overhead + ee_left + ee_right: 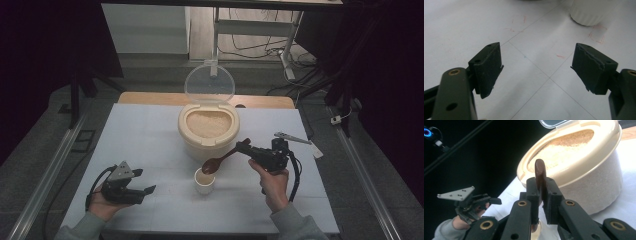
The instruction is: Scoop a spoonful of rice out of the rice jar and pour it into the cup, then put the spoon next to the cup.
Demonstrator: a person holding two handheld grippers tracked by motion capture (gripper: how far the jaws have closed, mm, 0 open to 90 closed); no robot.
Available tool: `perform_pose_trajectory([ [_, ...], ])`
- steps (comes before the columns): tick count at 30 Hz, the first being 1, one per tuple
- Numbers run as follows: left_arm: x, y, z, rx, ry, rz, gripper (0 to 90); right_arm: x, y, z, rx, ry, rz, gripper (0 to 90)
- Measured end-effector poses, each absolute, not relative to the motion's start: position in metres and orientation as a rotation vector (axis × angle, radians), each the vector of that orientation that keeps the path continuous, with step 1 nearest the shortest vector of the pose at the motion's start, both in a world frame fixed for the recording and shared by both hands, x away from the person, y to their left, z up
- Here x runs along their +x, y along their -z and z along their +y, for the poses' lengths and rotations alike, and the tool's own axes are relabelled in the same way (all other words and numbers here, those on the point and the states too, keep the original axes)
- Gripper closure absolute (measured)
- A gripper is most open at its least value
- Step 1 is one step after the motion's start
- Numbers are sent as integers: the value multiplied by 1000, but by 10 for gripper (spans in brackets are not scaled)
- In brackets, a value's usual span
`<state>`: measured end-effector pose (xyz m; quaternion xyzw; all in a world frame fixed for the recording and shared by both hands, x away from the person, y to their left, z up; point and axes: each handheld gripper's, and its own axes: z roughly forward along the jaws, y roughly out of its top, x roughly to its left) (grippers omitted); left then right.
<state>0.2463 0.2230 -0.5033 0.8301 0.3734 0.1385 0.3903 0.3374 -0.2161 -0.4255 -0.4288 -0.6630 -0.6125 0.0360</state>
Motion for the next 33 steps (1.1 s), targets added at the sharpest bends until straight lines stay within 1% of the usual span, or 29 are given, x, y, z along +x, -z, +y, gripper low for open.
perform_pose_trajectory([
  [10, 247, 503, 223, 2111, -351, 947, 234, 337, 426, -229, -1309, 1916, -1974, 836],
  [19, 246, 502, 224, 2104, -352, 950, 234, 327, 411, -255, -1261, 1937, -1994, 836],
  [25, 246, 502, 222, 2107, -353, 949, 235, 322, 404, -265, -1217, 1812, -2120, 835],
  [33, 247, 503, 222, 2109, -351, 952, 235, 325, 417, -262, -1134, 1641, -2247, 835],
])
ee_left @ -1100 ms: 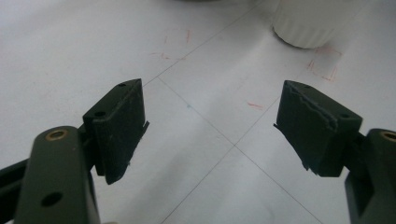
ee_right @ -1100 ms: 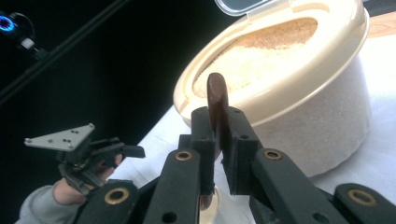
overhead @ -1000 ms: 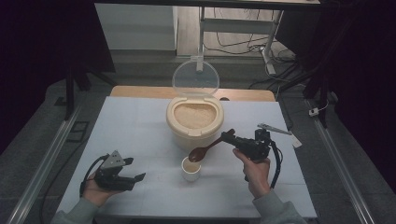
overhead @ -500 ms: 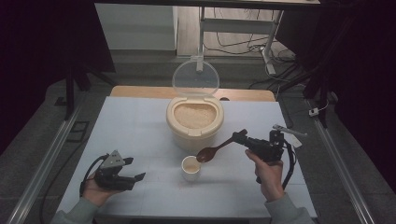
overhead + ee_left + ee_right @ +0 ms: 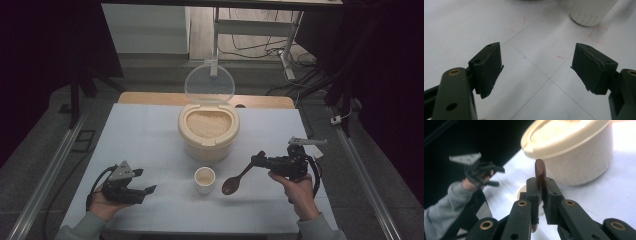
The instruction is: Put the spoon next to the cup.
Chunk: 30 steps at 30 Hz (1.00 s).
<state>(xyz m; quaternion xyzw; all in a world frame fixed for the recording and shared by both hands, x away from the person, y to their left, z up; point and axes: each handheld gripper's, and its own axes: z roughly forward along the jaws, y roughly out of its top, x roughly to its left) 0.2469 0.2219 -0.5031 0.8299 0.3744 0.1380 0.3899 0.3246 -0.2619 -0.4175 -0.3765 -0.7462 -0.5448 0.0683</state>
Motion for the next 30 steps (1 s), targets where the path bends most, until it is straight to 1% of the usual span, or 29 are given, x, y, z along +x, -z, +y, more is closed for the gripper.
perform_pose_trajectory([
  [16, 247, 503, 222, 2111, -351, 949, 234, 335, 435, -228, -1001, 1307, -2432, 835],
  [24, 248, 504, 222, 2113, -349, 949, 234, 345, 441, -216, -1019, 1299, -2421, 823],
  [30, 248, 504, 222, 2114, -349, 949, 234, 357, 455, -212, -1099, 1305, -2438, 778],
])
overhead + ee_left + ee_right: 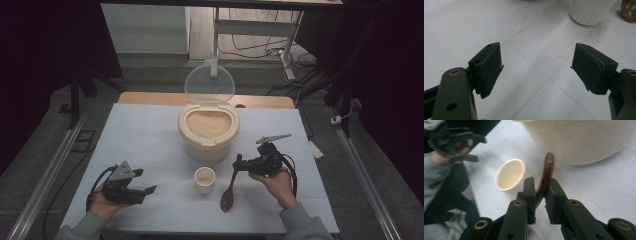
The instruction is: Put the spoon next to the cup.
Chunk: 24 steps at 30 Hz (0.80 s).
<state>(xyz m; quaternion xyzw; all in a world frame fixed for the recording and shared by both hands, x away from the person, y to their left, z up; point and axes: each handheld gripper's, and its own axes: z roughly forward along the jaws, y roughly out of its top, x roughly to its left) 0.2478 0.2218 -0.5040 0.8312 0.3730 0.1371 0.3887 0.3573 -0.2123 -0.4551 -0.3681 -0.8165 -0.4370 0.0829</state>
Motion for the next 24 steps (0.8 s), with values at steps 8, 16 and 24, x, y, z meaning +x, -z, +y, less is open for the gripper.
perform_pose_trajectory([
  [8, 248, 505, 221, 2119, -345, 949, 234, 370, 479, -205, -1215, 1284, -2515, 683],
  [16, 249, 505, 221, 2119, -347, 950, 234, 375, 501, -193, -1307, 1254, -2642, 590],
  [24, 248, 505, 221, 2122, -348, 948, 234, 374, 511, -182, -1375, 1205, -2726, 551],
])
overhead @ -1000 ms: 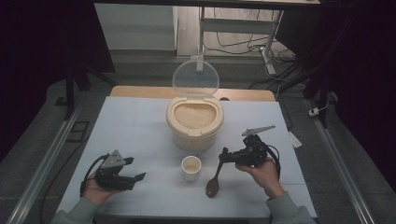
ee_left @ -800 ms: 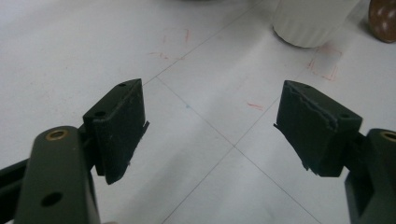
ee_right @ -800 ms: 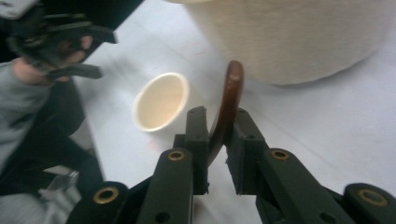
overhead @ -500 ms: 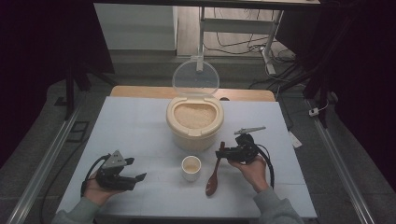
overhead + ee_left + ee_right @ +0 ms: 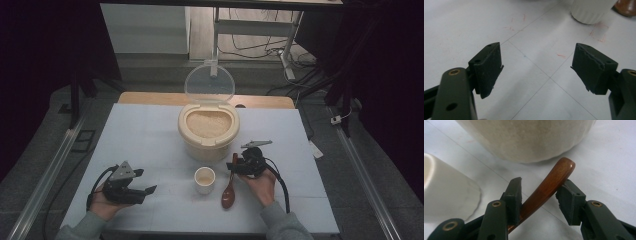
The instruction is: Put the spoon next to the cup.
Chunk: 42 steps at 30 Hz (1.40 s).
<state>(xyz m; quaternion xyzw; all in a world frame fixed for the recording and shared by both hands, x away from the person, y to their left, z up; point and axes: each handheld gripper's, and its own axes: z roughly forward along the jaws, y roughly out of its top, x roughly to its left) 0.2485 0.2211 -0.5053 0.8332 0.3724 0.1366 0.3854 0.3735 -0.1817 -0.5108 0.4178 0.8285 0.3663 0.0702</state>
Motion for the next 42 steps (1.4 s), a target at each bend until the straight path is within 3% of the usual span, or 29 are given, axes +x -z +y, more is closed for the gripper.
perform_pose_trajectory([
  [6, 249, 505, 221, 2126, -348, 947, 233, 374, 516, -180, 1284, -1058, 2470, 538],
  [15, 248, 505, 221, 2124, -350, 945, 233, 375, 511, -187, 1271, -1067, 2429, 425],
  [30, 248, 504, 223, 2092, -344, 966, 226, 327, 482, -241, 937, -1240, 2433, 443],
  [42, 249, 506, 222, 2080, -339, 987, 210, 300, 479, -291, 840, -1310, 2378, 438],
])
